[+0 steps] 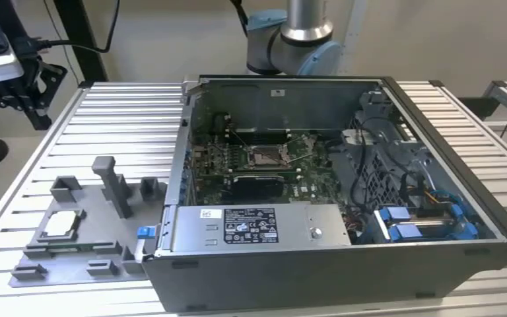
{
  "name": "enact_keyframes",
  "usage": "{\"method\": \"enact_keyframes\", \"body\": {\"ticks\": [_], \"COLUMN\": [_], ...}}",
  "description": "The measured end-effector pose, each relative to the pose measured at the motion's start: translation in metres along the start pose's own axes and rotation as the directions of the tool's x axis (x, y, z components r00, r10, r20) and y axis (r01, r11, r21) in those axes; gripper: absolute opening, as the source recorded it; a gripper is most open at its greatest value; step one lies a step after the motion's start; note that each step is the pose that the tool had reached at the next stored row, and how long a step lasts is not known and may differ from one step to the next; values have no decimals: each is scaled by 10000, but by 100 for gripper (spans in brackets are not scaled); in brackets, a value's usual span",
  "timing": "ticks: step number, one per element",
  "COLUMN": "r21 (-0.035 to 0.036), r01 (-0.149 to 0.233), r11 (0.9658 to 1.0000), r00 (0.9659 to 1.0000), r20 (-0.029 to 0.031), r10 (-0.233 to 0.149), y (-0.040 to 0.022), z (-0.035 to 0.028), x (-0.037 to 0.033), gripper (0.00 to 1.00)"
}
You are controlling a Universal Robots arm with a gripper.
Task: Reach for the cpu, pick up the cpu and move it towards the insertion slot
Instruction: 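Reach for the cpu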
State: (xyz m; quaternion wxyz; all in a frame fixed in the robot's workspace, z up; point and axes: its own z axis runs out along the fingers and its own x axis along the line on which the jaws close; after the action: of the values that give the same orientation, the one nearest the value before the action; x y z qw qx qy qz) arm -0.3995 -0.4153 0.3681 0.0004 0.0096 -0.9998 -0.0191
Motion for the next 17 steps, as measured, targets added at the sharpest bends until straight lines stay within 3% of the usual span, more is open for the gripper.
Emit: {"method": "enact_keyframes", "body": {"ticks": [5, 11, 17], "r21": [1, 1, -1], "r01": [-1, -1, -1], "r11": [10000, 10000, 10000], "r00": [10000, 10000, 10000], "r20": [-1, -1, 1], "r10": [1, 1, 1], "y": [-94, -153, -171], "z": [2, 10, 12], "x": [50, 138, 149], "gripper": [0, 0, 0]}}
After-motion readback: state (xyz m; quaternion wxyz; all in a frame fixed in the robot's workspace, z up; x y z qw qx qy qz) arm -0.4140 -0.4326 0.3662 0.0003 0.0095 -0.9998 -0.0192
